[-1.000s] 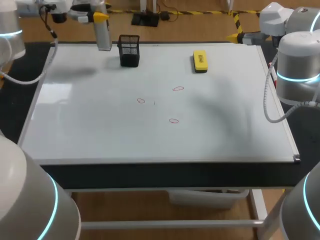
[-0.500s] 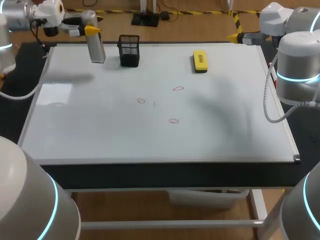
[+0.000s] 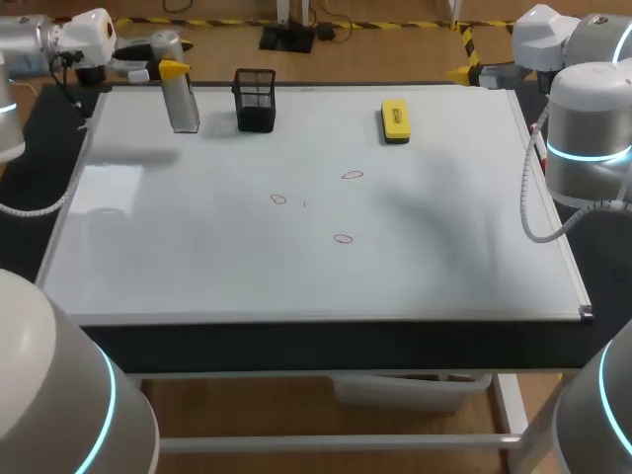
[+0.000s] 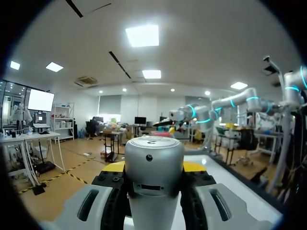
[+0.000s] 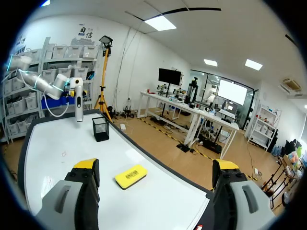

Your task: Pick up the inspection probe, press it on each red-marked spot on the whiteboard one by one, put down the probe, pick up the eraser, and wipe off all the red marks.

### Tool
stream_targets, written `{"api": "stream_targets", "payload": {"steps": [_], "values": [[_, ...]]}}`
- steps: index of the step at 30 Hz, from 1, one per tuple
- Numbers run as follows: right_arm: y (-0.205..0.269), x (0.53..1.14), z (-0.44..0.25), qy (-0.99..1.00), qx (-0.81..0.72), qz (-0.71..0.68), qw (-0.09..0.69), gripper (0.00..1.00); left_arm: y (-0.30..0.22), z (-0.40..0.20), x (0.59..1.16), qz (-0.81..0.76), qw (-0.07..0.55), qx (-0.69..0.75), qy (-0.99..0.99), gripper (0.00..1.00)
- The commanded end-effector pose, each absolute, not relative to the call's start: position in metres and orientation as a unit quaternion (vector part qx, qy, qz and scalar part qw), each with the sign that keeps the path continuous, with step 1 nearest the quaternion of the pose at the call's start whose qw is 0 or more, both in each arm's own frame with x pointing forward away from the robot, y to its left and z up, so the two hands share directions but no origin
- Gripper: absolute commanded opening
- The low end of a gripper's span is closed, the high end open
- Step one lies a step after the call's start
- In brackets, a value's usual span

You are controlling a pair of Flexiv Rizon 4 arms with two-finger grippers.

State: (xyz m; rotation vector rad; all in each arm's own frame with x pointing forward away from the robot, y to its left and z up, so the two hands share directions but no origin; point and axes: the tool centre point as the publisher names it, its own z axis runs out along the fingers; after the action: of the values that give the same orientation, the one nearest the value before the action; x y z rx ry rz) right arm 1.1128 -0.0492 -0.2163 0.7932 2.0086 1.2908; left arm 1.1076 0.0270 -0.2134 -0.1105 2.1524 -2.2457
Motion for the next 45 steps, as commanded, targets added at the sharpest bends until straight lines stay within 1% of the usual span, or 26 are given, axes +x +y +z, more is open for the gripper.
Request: {"api": "stream_targets", "payload": {"steps": [1, 14, 28, 38, 45], "values": [[-0.049, 1.113, -0.216, 0.76, 0.3, 0.488, 0.307, 1.0, 0.025, -0.21, 1.101, -0.71, 0.1, -0.121, 0.687, 0.0], [-0.049, 1.113, -0.216, 0.76, 0.3, 0.488, 0.307, 1.0, 0.025, -0.21, 1.101, -0.71, 0.1, -0.121, 0.687, 0.0], [-0.03, 1.187, -0.243, 0.865, 0.165, 0.435, 0.187, 1.0, 0.025, -0.21, 1.101, -0.71, 0.1, -0.121, 0.687, 0.0], [-0.017, 1.222, -0.259, 0.948, 0.022, 0.297, 0.109, 1.0, 0.025, -0.21, 1.101, -0.71, 0.1, -0.121, 0.687, 0.0], [-0.007, 1.241, -0.276, 0.976, -0.106, 0.183, 0.051, 1.0, 0.025, -0.21, 1.101, -0.71, 0.1, -0.121, 0.687, 0.0]]}}
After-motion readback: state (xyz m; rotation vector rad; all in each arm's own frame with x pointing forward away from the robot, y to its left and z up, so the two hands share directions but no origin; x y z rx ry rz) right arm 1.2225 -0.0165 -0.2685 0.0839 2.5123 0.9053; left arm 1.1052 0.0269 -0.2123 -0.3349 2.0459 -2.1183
